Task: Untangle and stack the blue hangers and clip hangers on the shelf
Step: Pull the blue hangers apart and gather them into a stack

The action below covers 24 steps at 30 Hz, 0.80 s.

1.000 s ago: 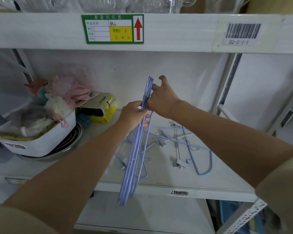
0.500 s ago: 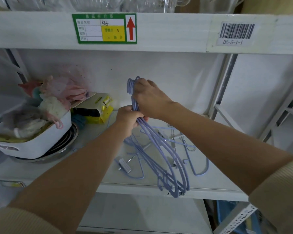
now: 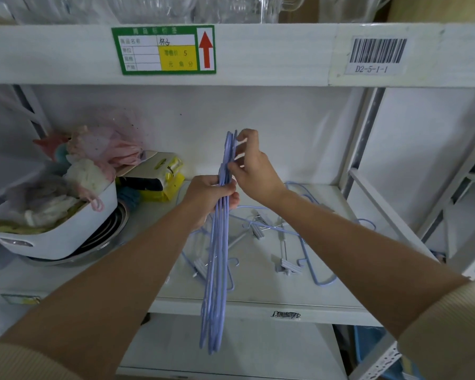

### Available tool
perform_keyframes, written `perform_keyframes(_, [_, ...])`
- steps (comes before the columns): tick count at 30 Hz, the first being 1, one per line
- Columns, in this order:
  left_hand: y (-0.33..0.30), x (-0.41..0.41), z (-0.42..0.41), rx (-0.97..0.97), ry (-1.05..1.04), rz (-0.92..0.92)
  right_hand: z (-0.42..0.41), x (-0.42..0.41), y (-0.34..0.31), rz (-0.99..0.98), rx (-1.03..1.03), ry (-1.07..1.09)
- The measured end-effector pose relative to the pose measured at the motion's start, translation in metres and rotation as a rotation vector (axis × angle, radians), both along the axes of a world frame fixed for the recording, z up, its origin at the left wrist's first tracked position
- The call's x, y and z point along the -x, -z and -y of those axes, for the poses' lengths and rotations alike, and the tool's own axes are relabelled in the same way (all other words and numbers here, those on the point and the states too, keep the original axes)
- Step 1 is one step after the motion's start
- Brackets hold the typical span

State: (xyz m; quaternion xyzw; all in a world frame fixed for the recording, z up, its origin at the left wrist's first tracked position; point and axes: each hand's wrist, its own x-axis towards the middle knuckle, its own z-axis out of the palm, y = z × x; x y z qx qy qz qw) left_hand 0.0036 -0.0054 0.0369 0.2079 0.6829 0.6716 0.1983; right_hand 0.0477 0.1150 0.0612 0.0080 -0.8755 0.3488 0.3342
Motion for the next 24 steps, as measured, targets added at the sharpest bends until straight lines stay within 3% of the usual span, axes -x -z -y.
perform_keyframes(2, [-0.001,-0.002,0.000,0.010,0.011,-0.005,0.000,0.002,-0.001,0.046,0.097,0.013])
perform_keyframes(14, [-0.004,0.004,-0.002,-0.011,0.026,0.096,-0.018,0.013,0.003,0.124,0.168,-0.062])
perform_keyframes(24, [-0.002,0.018,-0.011,-0.007,-0.095,0.002,-0.055,0.002,0.004,0.219,0.266,-0.016])
